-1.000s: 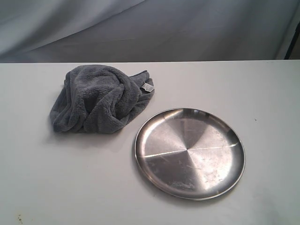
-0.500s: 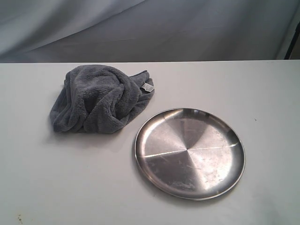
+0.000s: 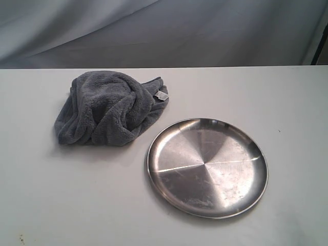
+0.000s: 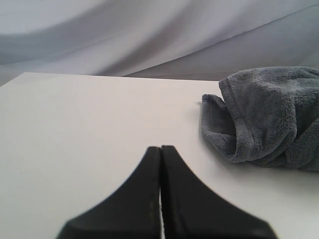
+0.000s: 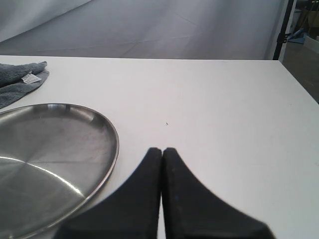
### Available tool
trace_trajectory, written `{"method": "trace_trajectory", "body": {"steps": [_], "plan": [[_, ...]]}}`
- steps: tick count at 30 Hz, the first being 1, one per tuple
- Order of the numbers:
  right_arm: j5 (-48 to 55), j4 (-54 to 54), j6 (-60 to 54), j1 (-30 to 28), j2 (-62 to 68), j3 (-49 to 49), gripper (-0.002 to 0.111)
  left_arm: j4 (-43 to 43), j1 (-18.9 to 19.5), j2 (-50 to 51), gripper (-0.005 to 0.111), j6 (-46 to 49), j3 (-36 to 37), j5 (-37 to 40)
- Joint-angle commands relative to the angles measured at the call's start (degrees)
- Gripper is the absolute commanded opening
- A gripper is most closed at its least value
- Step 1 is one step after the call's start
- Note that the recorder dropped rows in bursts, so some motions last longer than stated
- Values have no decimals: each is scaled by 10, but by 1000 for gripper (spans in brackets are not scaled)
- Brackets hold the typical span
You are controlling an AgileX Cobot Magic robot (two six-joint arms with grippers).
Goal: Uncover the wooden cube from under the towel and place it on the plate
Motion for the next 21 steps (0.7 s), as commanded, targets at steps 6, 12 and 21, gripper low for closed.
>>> {"method": "trace_trajectory", "body": {"steps": [6, 12, 21], "plan": [[-2, 1, 1, 2, -4, 2, 0, 0, 1, -2, 0, -3, 2, -4], [-22, -10, 1, 1, -4, 2, 0, 0, 1, -2, 0, -3, 2, -4], [-106, -10, 1, 1, -4, 2, 0, 0, 1, -2, 0, -3, 2, -4]]}}
